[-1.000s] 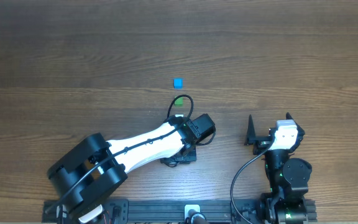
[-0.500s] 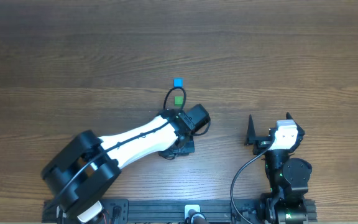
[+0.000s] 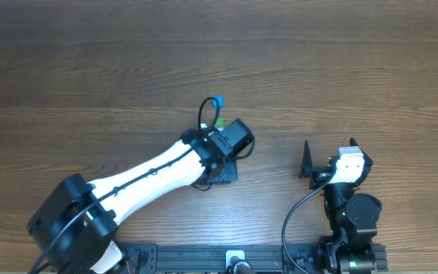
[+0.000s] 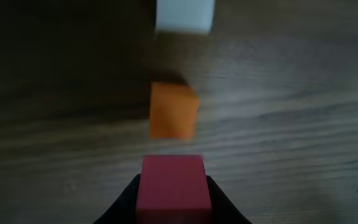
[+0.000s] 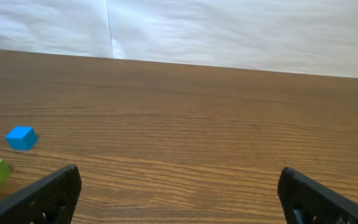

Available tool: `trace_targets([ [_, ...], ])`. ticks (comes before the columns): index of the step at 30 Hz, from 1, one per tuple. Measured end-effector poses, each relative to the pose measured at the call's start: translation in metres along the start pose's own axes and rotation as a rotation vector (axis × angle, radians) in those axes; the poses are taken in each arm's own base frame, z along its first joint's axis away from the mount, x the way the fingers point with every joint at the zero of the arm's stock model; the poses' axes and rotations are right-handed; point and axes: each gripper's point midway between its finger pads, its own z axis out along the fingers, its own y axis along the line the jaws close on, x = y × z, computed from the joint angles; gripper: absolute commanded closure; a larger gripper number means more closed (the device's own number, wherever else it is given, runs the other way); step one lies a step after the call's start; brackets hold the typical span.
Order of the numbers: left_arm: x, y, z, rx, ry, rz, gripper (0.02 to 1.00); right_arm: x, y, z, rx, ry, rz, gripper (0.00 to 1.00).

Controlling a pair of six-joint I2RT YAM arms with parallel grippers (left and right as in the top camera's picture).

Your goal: Stack Cubes

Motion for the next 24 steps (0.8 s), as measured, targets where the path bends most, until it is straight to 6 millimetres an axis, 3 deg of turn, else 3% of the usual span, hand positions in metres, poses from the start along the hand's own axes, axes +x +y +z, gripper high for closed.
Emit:
trace_targets([
  [11,-0.071,-0.008,-0.041,0.040,-0.117,-0.010,0.803,0.000,0.000,0.000,0.000,0.000,0.000,0.009],
  [18,-0.090,-0.019,-0.027,0.014,-0.097,0.024,0.798,0.000,0.000,0.000,0.000,0.000,0.000,0.012],
  [24,-0.083,-0.014,-0.007,-0.029,-0.036,0.035,0.801,0.000,0.000,0.000,0.000,0.000,0.000,0.007],
])
